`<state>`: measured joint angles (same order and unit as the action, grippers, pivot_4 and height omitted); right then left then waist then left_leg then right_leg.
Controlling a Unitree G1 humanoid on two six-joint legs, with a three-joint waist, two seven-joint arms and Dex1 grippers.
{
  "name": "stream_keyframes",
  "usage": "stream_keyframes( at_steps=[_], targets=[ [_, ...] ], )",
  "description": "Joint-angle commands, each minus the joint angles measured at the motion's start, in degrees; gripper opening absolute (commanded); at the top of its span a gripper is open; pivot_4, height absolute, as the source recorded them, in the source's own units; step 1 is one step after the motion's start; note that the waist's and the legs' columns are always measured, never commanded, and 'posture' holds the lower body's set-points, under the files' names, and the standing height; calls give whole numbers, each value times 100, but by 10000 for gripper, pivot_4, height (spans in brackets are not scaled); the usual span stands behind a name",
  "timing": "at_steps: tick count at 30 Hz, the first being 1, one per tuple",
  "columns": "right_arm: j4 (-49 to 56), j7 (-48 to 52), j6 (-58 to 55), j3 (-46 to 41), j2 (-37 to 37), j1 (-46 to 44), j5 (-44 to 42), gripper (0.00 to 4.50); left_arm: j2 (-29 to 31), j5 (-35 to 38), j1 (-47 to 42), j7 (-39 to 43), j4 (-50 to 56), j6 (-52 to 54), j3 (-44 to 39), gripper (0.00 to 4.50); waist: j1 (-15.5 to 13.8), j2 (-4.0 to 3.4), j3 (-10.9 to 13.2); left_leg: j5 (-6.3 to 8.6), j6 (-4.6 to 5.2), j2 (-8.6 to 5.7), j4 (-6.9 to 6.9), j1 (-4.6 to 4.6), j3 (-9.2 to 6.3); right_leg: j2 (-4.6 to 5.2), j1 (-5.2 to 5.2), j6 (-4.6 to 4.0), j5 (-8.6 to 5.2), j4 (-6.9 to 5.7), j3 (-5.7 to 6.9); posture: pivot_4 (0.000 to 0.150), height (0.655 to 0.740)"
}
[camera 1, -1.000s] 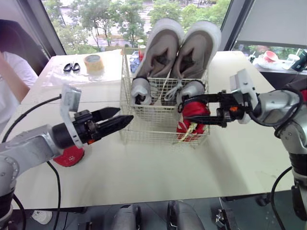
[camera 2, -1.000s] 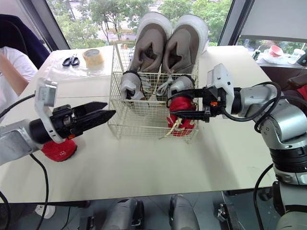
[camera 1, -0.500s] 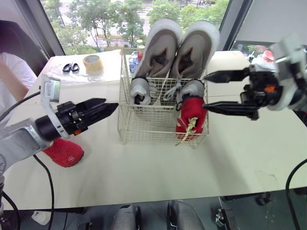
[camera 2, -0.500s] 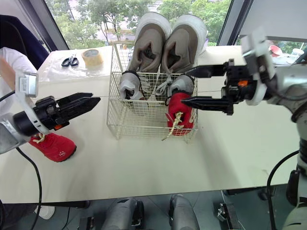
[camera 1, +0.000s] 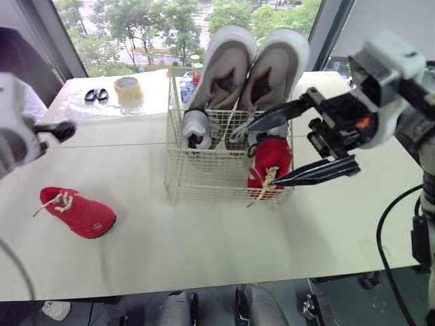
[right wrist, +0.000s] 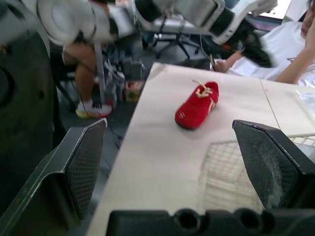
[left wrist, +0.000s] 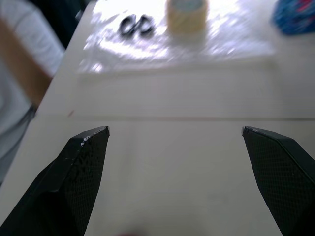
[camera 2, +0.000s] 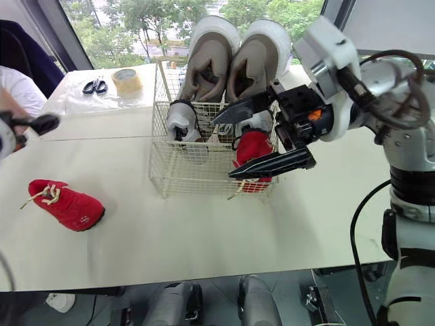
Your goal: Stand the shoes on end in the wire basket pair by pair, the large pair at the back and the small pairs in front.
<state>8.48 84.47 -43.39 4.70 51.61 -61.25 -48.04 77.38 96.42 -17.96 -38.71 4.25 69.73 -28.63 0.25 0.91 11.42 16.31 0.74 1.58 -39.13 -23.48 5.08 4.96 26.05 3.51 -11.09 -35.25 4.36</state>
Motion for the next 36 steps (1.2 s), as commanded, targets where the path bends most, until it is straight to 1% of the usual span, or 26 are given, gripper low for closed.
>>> stream_keyframes(
  at_steps=[1, 4, 6, 8, 10, 13, 16, 23, 26, 30, 32, 33, 36],
  targets=[
    [-212, 542, 381, 172, -46, -107, 362, 44801, 119, 1590, 789, -1603, -257, -79, -1052, 44236, 28, -2, 1, -4, -7, -1, 3, 0, -1, 7, 4, 0, 0, -4, -2, 1500, 7400],
    [-245, 775, 497, 273, -101, -120, 483, 44801, -295, 1658, 1383, -2125, 16, -192, -1545, 44236, 14, 0, 2, -16, -36, -8, 6, -3, -6, 15, 9, -3, 0, -11, 8, 1500, 7400],
    [-233, 801, 569, 403, -86, -102, 519, 44801, -898, 1658, 1743, -2534, 336, -493, -1703, 44236, 25, -4, -1, -10, -50, -11, 8, -3, -6, 19, 8, -9, 0, -8, 7, 1500, 7400],
    [-91, 802, 460, 453, -85, -20, 376, 44801, -1399, 1658, 1743, -2764, 556, -784, -1580, 44236, 27, 1, -2, -10, -58, -12, 11, -1, -6, 22, 9, -28, -6, -10, 5, 1500, 7400],
    [210, 802, 234, 433, -108, 138, 148, 44801, -1746, 1658, 1589, -2916, 652, -967, -1392, 44236, 8, 16, -8, -13, -66, -11, 12, -3, -10, 22, 12, -37, -4, -11, 7, 1500, 7400],
    [639, 776, 33, 370, -91, 406, 33, 44801, -2105, 1658, 1446, -3184, 721, -1094, -1244, 44236, -23, 21, -11, -12, -68, -11, 11, -3, -16, 25, 8, -59, -9, -10, 10, 1500, 7400],
    [841, 528, -81, 245, -15, 623, 79, 44801, -2085, 1658, 1471, -3297, 631, -1038, -1096, 44236, -21, 21, -12, -11, -65, -12, 12, -3, -14, 29, 10, -65, -6, -9, 8, 1500, 7400],
    [1193, 5, -315, -134, 185, 978, 46, 44801, -2025, 1658, 954, -3263, -171, -950, -537, 44236, -72, 21, -12, -3, -49, -12, 11, -3, -13, 29, 14, -73, -8, -11, 10, 1500, 7400],
    [1258, -452, -485, -363, 224, 1059, 63, 44801, -1954, 1658, 689, -3215, -453, -942, -225, 44236, -88, 21, -12, -4, -47, -12, 11, -3, -12, 29, 13, -73, -8, -11, 11, 1500, 7400],
    [1401, -1152, -1084, -660, 354, 1165, -102, 44801, -1952, 1658, 507, -3152, -748, -941, 147, 44236, -100, 22, -13, -8, -48, -13, 8, -3, -12, 29, 10, -73, -8, -10, 12, 1500, 7400],
    [1517, -1499, -1339, -800, 400, 1269, -204, 45000, -1910, 1652, 447, -3076, -921, -974, 357, 38585, -96, 23, -14, -9, -45, -14, 9, -3, -11, 30, 11, -73, -7, -10, 11, 1500, 7400],
    [1599, -1630, -1374, -848, 413, 1355, -214, 45000, -1885, 1641, 416, -3031, -992, -981, 440, 36920, -99, 23, -14, -10, -44, -14, 9, -3, -11, 30, 10, -73, -8, -10, 11, 1500, 7400],
    [1743, -1831, -1414, -934, 434, 1505, -254, 45000, -1785, 1622, 389, -2944, -1066, -985, 582, 22421, -95, 23, -14, -8, -39, -14, 9, -3, -11, 29, 10, -73, -7, -10, 11, 1500, 7400]
  ],
)
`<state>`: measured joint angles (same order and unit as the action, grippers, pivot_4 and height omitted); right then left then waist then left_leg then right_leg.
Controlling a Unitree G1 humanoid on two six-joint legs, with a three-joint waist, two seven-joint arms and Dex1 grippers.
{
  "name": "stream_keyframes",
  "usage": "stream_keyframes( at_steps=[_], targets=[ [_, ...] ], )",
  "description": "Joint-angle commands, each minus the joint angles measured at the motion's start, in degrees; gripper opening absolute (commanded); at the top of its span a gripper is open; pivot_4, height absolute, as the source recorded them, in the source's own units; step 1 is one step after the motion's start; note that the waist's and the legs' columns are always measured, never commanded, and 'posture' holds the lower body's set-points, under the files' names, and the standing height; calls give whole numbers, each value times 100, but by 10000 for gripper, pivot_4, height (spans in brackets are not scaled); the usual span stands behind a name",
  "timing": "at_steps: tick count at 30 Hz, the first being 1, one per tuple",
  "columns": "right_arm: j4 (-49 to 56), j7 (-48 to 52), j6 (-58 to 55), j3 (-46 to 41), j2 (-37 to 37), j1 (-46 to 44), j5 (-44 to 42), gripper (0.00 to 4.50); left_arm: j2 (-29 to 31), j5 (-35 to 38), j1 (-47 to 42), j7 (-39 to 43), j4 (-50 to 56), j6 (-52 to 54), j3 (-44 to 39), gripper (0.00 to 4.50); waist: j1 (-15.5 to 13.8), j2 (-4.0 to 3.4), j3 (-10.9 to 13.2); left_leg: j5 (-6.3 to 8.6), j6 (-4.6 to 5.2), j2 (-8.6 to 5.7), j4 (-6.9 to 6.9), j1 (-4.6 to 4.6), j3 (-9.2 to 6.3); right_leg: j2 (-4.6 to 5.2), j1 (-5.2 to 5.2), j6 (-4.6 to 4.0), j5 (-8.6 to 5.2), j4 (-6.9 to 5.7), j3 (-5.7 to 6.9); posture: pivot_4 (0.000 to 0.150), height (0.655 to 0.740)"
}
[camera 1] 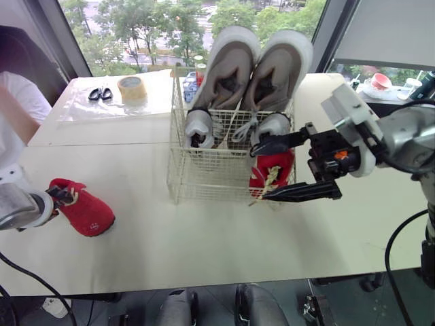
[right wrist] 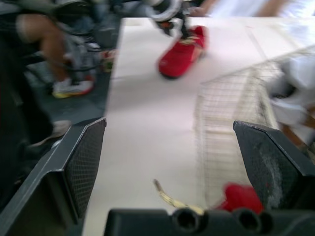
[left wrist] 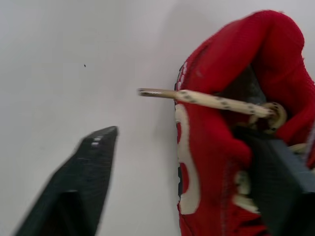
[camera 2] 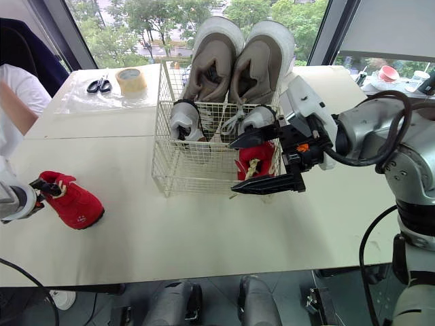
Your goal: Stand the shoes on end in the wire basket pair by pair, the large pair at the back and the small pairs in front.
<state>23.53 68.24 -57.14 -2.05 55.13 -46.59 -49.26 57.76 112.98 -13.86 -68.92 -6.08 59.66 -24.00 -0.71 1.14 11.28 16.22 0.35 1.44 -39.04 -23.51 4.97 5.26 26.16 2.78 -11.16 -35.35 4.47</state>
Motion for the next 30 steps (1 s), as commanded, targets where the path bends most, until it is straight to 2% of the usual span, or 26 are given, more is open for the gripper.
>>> stream_keyframes(
  at_steps=[1, 4, 5, 8, 10, 14, 17, 20, 24, 30],
  targets=[
    [253, -241, -44, -281, 95, 66, -158, 45000, 208, -31, -17, 94, -29, 12, 152, 17733, 2, 0, 0, -1, 3, 0, 0, 0, 0, 0, 0, 0, 0, 0, 0, 1500, 7400],
    [220, -323, -38, -282, 97, 68, -179, 45000, 336, -91, -145, 281, -82, -28, 118, 3617, 20, 0, 0, -3, 6, 2, 0, 0, 1, -4, 0, 1, 0, 0, 0, 1500, 7400],
    [209, -329, -22, -281, 107, 79, -176, 45000, 360, -101, -180, 334, -76, -59, 95, 533, 15, 0, 0, -4, 8, 3, 0, 0, 1, -6, 0, 1, 0, 0, 0, 1500, 7400],
    [138, -325, 19, -238, 102, 72, -149, 45000, 549, -112, -367, 699, 87, -29, -7, 533, 0, 3, 0, -5, 11, 4, 0, 0, 0, -12, 0, 1, 1, -1, 3, 1500, 7400],
    [28, -326, -2, -281, 55, 43, -220, 45000, 695, -417, -641, 1313, 399, -1, -63, 533, -14, 6, -1, -2, 16, 4, -5, -1, -1, -14, -5, 1, 1, 0, 8, 1500, 7400],
    [-382, -288, 16, -317, -17, -138, -268, 45000, 781, -1889, -1592, 3366, 1749, -584, 44, 533, -56, 12, -1, -3, 19, -2, -13, -4, -5, -27, -22, 2, 1, 18, 29, 1500, 7400],
    [-573, -211, 149, -184, -2, -204, -116, 45000, 223, -2138, -2210, 4057, 2600, -1175, 20, 533, -31, 5, -4, -8, 10, -10, -13, -2, 4, -25, -30, 6, 2, 28, 24, 1500, 7400],
    [-730, -154, 264, -101, 28, -260, 38, 45000, -210, -2301, -2420, 4515, 3156, -1479, 122, 533, 19, 5, -4, -6, 15, -14, -12, 4, 7, -23, -38, 32, 12, 28, 19, 1500, 7400],
    [-930, -148, 341, -71, 15, -395, 188, 45000, -719, -2342, -2406, 5265, 3853, -1685, 430, 533, -5, 9, -1, -13, 6, 2, -13, 10, 9, -48, -38, 39, 12, 20, 16, 1500, 7400],
    [-999, -240, 266, -142, 81, -452, 253, 45000, -1291, -3273, -2191, 5889, 4056, -1901, 945, 533, -13, 9, -1, -12, 9, 1, -13, 15, -2, -63, -44, 37, 10, 17, 16, 1500, 7400]
  ],
)
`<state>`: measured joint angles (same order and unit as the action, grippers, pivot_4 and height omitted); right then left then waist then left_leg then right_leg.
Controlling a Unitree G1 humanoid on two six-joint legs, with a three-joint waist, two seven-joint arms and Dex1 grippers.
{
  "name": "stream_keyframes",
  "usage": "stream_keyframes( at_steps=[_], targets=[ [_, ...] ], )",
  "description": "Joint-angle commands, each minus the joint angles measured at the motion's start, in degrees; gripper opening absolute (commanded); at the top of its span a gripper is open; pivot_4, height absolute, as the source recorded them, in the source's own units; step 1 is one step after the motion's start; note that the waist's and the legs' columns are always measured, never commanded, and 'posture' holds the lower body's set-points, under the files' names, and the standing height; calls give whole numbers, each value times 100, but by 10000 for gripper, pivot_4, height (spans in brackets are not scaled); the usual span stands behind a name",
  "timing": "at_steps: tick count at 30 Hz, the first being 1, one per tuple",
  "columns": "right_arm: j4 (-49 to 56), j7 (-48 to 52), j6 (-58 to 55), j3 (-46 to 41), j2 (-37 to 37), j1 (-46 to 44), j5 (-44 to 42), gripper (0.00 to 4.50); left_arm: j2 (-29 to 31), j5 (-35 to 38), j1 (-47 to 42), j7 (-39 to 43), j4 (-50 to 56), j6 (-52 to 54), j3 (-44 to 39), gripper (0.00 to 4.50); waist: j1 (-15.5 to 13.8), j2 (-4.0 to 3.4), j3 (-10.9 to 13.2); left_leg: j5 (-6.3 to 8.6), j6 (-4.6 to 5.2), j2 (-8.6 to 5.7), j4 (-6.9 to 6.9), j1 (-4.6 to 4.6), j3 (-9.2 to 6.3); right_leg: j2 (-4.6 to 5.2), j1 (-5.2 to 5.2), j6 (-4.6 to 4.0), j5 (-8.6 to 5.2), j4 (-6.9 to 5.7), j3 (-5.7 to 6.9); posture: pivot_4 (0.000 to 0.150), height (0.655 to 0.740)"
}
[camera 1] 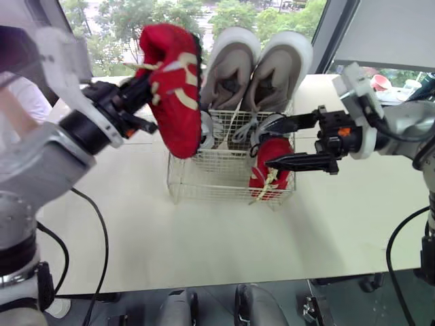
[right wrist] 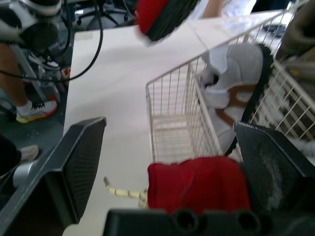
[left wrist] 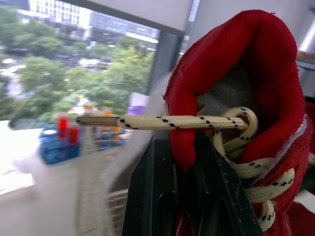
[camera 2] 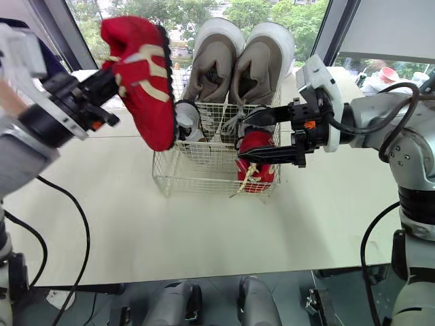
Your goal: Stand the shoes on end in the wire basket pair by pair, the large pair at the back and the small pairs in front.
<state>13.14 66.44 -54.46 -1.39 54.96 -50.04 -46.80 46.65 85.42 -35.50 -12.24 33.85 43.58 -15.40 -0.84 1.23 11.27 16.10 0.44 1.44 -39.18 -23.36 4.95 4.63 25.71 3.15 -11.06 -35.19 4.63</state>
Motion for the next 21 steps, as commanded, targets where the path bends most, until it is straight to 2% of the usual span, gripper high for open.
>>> stream_keyframes(
  at_steps=[1, 7, 15, 21],
  targets=[
    [13, -96, -21, -219, 97, -128, 24, 45000, -297, -691, -45, 304, 31, -362, 159, 533, -4, 0, 0, 3, 7, 0, -1, -1, -3, -3, 0, 0, 0, 0, 0, 1500, 7400],
    [74, -267, -192, -372, 128, -17, -33, 45000, -619, -2196, 258, 1013, 62, -580, 826, 533, -2, 0, 0, 7, 16, -1, -5, -1, -4, -5, -4, 0, 0, 1, 2, 1500, 7400],
    [-37, -226, -173, -371, 153, -63, 42, 45000, -1431, -3582, 879, 1119, 358, -935, 1417, 533, -3, -2, -2, 12, 24, 8, -7, 4, -8, -4, -11, 0, 0, 1, 3, 1500, 7400],
    [-138, -204, -102, -399, 110, -145, 56, 45000, -1634, -4825, 1610, 1389, 530, -1318, 1916, 533, -1, -5, -8, 14, 27, 11, -7, 20, -10, -3, -30, -2, -1, 3, 4, 1500, 7400]
  ],
)
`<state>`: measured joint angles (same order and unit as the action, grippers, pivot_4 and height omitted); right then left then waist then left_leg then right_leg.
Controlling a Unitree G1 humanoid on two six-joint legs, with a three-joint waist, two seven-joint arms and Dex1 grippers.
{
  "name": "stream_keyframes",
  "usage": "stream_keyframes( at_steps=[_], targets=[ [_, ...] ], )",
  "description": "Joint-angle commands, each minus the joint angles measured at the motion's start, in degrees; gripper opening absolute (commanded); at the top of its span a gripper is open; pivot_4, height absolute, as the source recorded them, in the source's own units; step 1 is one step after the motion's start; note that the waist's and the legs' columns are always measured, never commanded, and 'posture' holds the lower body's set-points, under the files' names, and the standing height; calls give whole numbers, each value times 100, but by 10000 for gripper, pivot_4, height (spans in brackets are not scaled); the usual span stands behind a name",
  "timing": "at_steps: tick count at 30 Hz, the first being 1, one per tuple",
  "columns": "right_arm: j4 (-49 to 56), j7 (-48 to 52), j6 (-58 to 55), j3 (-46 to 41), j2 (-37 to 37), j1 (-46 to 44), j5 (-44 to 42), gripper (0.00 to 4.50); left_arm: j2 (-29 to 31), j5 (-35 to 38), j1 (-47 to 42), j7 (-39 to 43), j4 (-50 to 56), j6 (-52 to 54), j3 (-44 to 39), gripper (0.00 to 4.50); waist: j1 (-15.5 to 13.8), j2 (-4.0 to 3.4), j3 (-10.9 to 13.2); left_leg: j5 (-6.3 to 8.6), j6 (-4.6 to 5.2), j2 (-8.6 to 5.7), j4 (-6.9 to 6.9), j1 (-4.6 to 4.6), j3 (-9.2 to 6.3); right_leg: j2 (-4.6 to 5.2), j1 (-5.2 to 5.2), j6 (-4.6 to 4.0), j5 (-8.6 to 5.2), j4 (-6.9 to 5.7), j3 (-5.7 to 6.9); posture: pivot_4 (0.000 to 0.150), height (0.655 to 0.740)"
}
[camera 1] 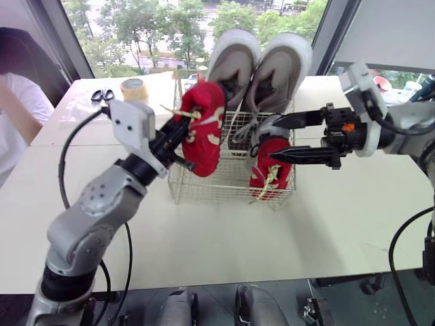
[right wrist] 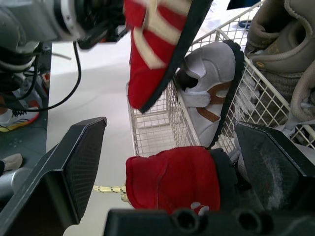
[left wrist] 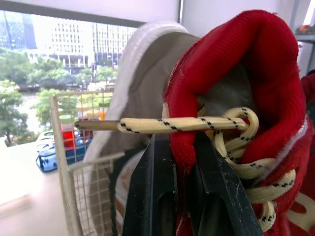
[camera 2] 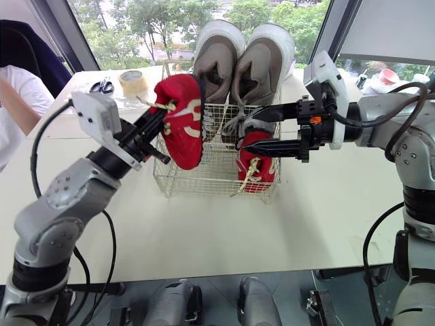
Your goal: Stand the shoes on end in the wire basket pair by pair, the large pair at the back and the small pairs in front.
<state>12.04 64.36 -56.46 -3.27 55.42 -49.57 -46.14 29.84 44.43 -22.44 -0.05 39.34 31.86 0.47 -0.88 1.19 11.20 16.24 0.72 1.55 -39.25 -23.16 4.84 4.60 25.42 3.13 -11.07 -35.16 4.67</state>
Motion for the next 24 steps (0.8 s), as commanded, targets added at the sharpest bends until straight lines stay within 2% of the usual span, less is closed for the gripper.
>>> stream_keyframes(
  at_steps=[1, 4, 8, 16, 20, 22, 24],
  targets=[
    [-51, 0, 108, -210, 43, -215, -4, 45000, 28, -950, 413, 200, -3, -237, 393, 533, 4, -4, -3, 0, 0, 0, 0, 2, 0, 0, -1, -1, -1, 0, 0, 1500, 7400],
    [-113, 22, 170, -152, -7, -256, 40, 45000, -108, -1321, 789, 172, -2, -282, 448, 533, 7, -5, -5, 0, 0, 3, 0, 10, 0, -2, -6, -5, -3, -1, -1, 1500, 7400],
    [-158, 41, 218, -124, -44, -252, 72, 45000, -148, -1384, 1259, 366, 25, -164, 350, 533, 15, -18, -15, 1, 1, 6, 0, 16, 1, -2, -8, -12, -7, -3, -2, 1500, 7400],
    [187, 107, -154, -370, 87, 192, -344, 45000, -291, -761, 1663, 570, 263, 337, -224, 533, 20, -25, -19, 2, 3, 13, 1, 17, 2, -6, -6, -18, -10, -5, -1, 1500, 7400],
    [405, -79, -262, -510, 67, 442, -460, 45000, -328, -83, 1553, 599, 356, 610, -690, 15675, 17, -26, -19, 3, 5, 14, 1, 16, 4, -6, -4, -10, -6, -5, 0, 1500, 7400],
    [438, -139, -280, -545, 68, 469, -486, 45000, -186, 365, 1563, 618, 418, 849, -1046, 26377, 15, -26, -19, 3, 5, 15, 1, 15, 3, -7, -3, -12, -7, -5, 0, 1500, 7400],
    [462, -188, -303, -583, 79, 472, -522, 45000, 160, 1113, 1733, 770, 490, 1179, -1522, 36621, 23, -25, -18, 3, 5, 15, 1, 14, 2, -8, -3, -18, -10, -5, 1, 1500, 7400]
  ],
)
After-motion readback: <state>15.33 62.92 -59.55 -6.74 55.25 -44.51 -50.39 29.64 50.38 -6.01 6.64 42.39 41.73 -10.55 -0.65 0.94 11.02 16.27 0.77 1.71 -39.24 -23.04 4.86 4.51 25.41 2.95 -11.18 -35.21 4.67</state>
